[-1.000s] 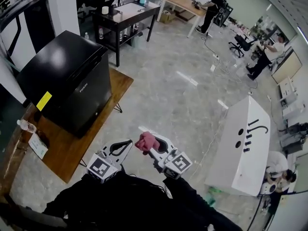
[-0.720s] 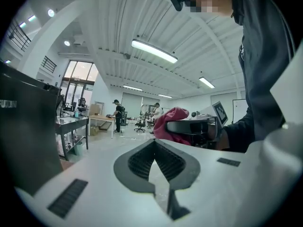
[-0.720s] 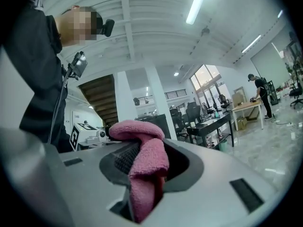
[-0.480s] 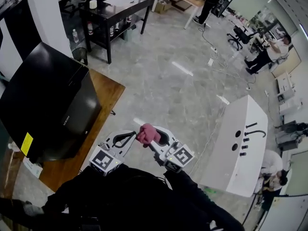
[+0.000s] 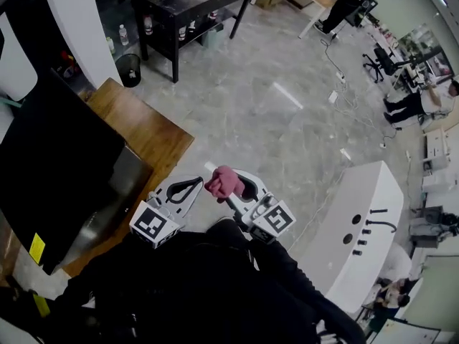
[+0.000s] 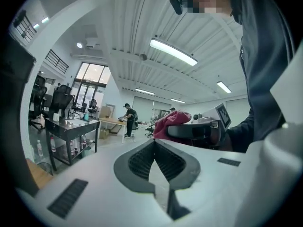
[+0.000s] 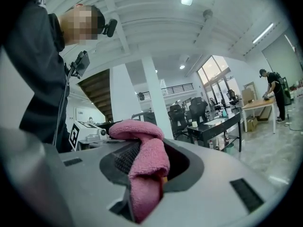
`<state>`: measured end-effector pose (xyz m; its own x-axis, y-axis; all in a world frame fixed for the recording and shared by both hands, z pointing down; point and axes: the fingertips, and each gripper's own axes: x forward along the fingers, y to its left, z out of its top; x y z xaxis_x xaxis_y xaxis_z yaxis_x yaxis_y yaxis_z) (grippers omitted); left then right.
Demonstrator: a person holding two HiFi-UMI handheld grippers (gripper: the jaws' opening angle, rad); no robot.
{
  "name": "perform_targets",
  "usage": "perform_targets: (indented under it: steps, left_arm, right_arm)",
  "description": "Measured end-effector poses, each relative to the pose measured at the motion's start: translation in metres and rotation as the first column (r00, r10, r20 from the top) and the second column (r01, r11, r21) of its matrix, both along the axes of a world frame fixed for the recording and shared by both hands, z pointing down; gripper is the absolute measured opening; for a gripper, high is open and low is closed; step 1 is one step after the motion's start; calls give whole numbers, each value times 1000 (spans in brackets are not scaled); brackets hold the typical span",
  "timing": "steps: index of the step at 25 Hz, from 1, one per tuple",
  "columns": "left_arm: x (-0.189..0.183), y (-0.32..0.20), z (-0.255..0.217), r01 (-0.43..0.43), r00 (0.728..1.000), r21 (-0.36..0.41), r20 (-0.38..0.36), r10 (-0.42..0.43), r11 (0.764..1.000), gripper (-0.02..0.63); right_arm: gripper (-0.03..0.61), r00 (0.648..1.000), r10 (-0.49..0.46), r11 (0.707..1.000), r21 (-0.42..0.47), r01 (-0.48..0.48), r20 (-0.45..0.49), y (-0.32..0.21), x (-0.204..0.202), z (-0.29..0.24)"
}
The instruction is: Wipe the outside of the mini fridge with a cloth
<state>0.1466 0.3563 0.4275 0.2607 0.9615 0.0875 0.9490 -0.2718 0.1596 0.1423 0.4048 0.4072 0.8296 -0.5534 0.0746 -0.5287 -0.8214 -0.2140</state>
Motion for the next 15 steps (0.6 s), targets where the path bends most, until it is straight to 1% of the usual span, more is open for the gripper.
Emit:
perform_targets:
  steps: [2, 4, 5, 7, 8, 10, 13, 15]
  left_arm:
    - [23, 14, 10, 48, 999, 5, -4, -48, 999, 6]
    - [50, 33, 17, 115, 993, 6, -1, -115, 993, 6]
    - [64, 43, 19, 156, 988, 10, 3, -156, 988, 6]
    - [89, 62, 17, 248, 969, 23, 10, -249, 968, 6]
    - [101, 71, 13, 299, 954, 28, 12, -300, 954, 6]
    - [124, 90, 1, 404, 914, 14, 33, -404, 915, 6]
    - [148, 121, -16, 535, 844, -24, 75, -532, 845, 6]
    - [160, 135, -19, 603, 796, -18, 65, -601, 797, 6]
  right_arm:
    - [123, 1000, -27, 999, 23, 27, -6, 21, 26, 10]
    - [123, 998, -50, 998, 41, 52, -33, 46, 57, 13]
    - [123, 996, -80, 996, 44, 82, -43, 57, 73, 12]
    - [123, 982, -179, 982, 44, 181, -57, 72, 101, 4]
    - [123, 970, -235, 970, 44, 238, -64, 77, 114, -2]
    - [123, 937, -342, 936, 56, 346, -74, 92, 137, -14]
    - [123, 871, -484, 867, 89, 490, -81, 119, 163, -27]
    - [123, 825, -558, 820, 88, 565, -90, 132, 176, -30]
